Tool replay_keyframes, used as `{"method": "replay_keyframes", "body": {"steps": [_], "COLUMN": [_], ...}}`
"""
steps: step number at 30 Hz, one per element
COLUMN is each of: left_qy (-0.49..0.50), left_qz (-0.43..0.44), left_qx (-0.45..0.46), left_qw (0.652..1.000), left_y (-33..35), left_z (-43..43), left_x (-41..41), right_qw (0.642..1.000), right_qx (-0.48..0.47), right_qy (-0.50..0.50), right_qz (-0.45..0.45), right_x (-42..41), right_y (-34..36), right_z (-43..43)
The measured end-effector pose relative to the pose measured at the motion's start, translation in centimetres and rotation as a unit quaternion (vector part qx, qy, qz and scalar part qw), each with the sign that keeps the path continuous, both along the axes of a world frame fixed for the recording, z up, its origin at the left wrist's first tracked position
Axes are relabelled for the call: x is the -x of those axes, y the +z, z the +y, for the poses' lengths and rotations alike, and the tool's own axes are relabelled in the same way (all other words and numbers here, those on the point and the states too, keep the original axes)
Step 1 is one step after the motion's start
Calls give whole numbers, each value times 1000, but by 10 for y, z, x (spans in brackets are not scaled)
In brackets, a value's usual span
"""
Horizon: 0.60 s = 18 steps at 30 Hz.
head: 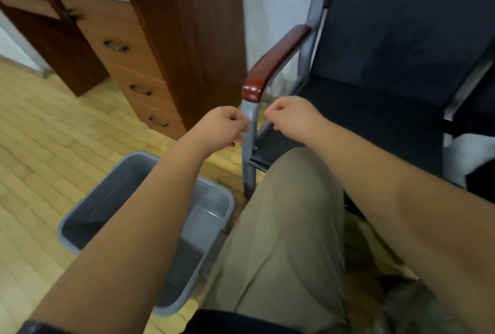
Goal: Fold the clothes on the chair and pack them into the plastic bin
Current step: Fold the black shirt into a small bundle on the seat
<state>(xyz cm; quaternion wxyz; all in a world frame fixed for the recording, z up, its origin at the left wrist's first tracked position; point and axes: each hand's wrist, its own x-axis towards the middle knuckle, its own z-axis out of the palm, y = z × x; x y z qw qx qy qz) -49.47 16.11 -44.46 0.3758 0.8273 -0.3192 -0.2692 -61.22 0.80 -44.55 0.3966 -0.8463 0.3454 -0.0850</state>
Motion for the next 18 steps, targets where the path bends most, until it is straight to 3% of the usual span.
{"method": "replay_keyframes", "body": {"steps": [9, 14, 18], "left_qy": [-221, -333, -385], "left_qz": [-53, -50, -28], "left_qx": [-30, -13, -24], "left_qw": [973, 941, 922], "left_y": [58, 64, 41], "left_z": [-164, -251, -300], "left_x": [97, 177, 236], "right_qw": [977, 917, 878], "right_qx": [-62, -154, -189], "right_qy": [-202, -357, -439], "right_qz": [-14, -89, -36], "right_x": [194, 279, 322], "right_y": [30, 4, -11], "right_z": [-117, -154, -189]}}
